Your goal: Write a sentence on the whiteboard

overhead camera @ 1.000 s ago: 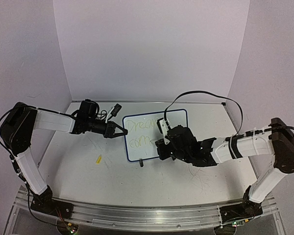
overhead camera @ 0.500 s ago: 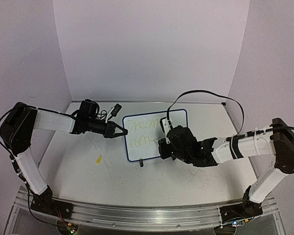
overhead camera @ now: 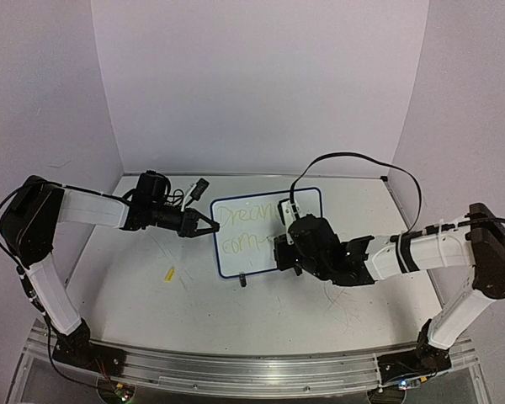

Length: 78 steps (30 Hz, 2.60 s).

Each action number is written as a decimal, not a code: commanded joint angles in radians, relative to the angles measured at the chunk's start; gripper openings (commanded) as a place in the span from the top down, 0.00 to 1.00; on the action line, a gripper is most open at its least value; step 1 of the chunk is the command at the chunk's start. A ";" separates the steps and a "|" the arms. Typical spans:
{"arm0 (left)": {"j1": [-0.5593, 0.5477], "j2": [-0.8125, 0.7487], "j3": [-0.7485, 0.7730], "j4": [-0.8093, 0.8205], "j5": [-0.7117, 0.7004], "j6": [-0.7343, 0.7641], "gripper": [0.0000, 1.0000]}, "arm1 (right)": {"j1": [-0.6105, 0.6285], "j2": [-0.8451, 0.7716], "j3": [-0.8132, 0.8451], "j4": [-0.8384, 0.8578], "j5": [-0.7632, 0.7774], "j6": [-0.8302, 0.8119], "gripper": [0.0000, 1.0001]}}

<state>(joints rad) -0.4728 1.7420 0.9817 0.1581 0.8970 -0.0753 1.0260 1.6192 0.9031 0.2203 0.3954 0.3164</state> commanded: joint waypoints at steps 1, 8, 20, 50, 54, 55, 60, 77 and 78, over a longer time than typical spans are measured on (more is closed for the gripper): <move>-0.012 0.019 0.026 -0.019 -0.045 0.043 1.00 | -0.017 0.014 0.039 0.037 0.022 -0.013 1.00; -0.012 0.021 0.027 -0.018 -0.044 0.042 1.00 | -0.018 0.030 0.053 0.042 0.003 -0.020 1.00; -0.012 0.019 0.027 -0.019 -0.044 0.042 1.00 | -0.017 0.052 0.057 0.046 -0.042 -0.019 1.00; -0.012 0.021 0.027 -0.019 -0.043 0.043 1.00 | -0.015 -0.065 -0.050 -0.050 0.014 0.012 1.00; -0.012 0.024 0.027 -0.018 -0.047 0.044 1.00 | -0.017 -0.180 -0.034 -0.021 0.000 -0.053 1.00; -0.012 0.026 0.027 -0.019 -0.048 0.044 1.00 | -0.017 -0.229 -0.042 0.013 -0.027 -0.077 1.00; -0.012 0.024 0.030 -0.019 -0.049 0.043 1.00 | -0.067 -0.263 -0.070 0.019 -0.121 -0.130 1.00; -0.013 0.019 0.030 -0.022 -0.062 0.046 1.00 | -0.037 -0.173 -0.071 -0.010 -0.143 -0.137 1.00; -0.012 0.019 0.030 -0.021 -0.061 0.047 1.00 | -0.038 -0.163 -0.068 -0.010 -0.146 -0.138 1.00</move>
<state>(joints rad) -0.4732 1.7420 0.9817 0.1574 0.8959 -0.0750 0.9908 1.4284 0.8185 0.1978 0.2420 0.1871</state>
